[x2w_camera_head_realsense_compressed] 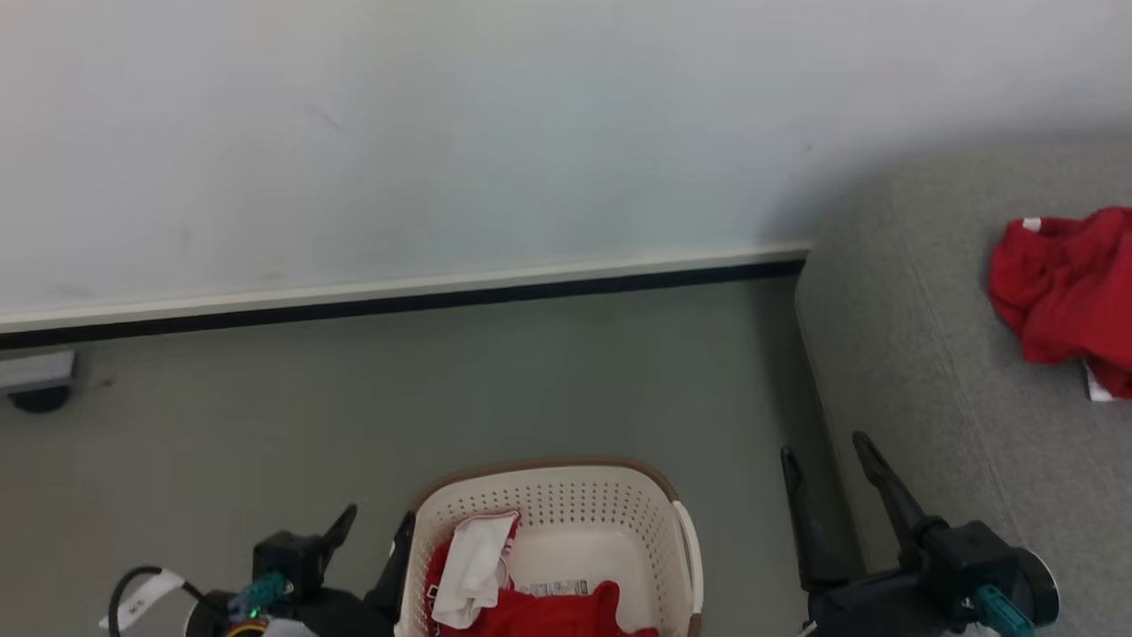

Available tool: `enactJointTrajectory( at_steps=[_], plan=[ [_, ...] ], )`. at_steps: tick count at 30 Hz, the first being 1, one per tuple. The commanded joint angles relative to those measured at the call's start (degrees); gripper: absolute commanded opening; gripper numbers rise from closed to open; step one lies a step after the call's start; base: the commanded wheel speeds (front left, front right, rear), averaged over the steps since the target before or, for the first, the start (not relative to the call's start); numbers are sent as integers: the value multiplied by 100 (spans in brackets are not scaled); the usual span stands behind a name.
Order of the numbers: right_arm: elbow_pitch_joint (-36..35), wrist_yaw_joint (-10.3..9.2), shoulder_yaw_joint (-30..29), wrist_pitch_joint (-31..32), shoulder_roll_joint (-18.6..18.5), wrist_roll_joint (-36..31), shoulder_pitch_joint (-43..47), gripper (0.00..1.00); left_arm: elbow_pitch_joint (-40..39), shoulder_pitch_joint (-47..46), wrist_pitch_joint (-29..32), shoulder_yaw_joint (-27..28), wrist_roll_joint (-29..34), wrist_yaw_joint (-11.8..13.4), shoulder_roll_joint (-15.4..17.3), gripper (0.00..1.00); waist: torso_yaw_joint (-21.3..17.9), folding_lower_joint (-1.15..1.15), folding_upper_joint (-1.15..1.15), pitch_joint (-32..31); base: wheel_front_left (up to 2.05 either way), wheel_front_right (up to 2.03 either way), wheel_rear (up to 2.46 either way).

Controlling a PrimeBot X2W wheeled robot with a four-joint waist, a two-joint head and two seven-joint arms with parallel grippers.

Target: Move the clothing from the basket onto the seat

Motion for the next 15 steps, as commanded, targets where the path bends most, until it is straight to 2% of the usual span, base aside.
enactJointTrajectory(
  at_steps=[1,9,15],
  plan=[
    [-35,0,50,-57,1,-33,-168,100,136,-235,-23,22,22,13,46,100,-917,-1,-1,1011,0,0,0],
    [-118,0,234,-323,6,109,-598,100,1102,-1379,34,-127,279,12,294,100,-1619,-1,-1,2224,0,0,0],
    [-247,0,260,-483,9,180,-673,100,1645,-2048,161,-343,452,32,221,100,-1713,-1,-1,2908,0,0,0]
  ],
)
